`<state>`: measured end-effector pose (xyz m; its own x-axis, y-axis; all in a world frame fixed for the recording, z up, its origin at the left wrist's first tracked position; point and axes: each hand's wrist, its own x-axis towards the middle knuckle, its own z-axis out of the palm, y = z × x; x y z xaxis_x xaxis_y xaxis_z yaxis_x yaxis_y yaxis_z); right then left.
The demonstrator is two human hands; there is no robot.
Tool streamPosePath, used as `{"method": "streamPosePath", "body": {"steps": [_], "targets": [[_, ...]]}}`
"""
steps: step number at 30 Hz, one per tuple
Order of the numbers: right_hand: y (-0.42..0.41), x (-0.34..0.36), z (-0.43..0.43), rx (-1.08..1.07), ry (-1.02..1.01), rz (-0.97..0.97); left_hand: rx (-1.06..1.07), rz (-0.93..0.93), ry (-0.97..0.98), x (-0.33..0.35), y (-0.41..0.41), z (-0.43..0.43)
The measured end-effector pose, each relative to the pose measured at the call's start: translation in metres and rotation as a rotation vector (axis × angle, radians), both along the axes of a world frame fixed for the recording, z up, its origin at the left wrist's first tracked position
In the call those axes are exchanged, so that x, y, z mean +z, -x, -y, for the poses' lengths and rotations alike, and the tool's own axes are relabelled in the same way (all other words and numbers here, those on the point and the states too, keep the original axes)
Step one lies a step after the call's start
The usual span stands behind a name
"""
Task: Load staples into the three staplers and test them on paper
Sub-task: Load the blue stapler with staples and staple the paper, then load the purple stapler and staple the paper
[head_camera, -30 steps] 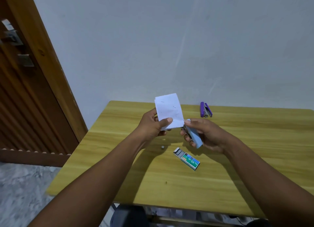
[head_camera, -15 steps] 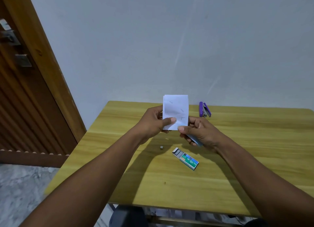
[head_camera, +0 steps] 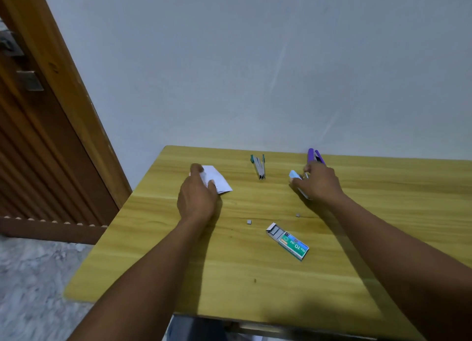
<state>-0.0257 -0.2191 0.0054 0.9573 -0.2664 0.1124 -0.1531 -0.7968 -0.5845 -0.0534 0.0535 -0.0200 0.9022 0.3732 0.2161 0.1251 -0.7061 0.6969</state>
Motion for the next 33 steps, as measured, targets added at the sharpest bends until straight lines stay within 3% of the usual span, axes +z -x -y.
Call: {"method": "streamPosePath", "body": {"steps": [4, 7, 10, 14, 16, 18, 21, 24, 26, 29, 33], "targets": [[-0.033, -0.01, -0.016, -0.005, 0.094, -0.016, -0.025, -0.023, -0.241, -0.01, -0.007, 0.003], [-0.047, -0.01, -0.025, -0.014, 0.037, 0.07, -0.054, -0.046, -0.255, -0.011, -0.009, 0.003], [-0.053, -0.01, -0.015, -0.13, 0.104, 0.175, -0.081, -0.023, -0.241, -0.011, -0.009, 0.002], [-0.045, -0.018, 0.023, -0.157, 0.304, -0.045, -0.095, 0.02, -0.24, -0.012, -0.009, 0.003], [-0.037, -0.021, 0.034, -0.113, 0.275, -0.046, -0.097, 0.054, -0.233, -0.014, -0.011, 0.003], [-0.022, -0.015, 0.032, -0.102, 0.149, 0.068, -0.107, 0.139, -0.228, -0.014, -0.009, 0.003], [0.006, 0.011, 0.023, -0.127, -0.283, 0.203, -0.163, 0.309, -0.268, -0.009, -0.002, 0.007], [0.02, 0.04, 0.02, -0.081, -0.579, 0.115, -0.361, 0.341, -0.214, 0.007, 0.002, 0.018], [0.029, 0.05, 0.017, 0.01, -0.81, -0.044, -0.551, 0.244, -0.143, 0.025, 0.003, 0.033], [0.044, 0.054, 0.008, 0.198, -0.916, -0.196, -0.767, 0.083, -0.014, 0.053, 0.009, 0.062], [0.059, 0.048, -0.002, 0.389, -0.952, -0.192, -0.834, 0.084, 0.008, 0.063, 0.01, 0.075]]}}
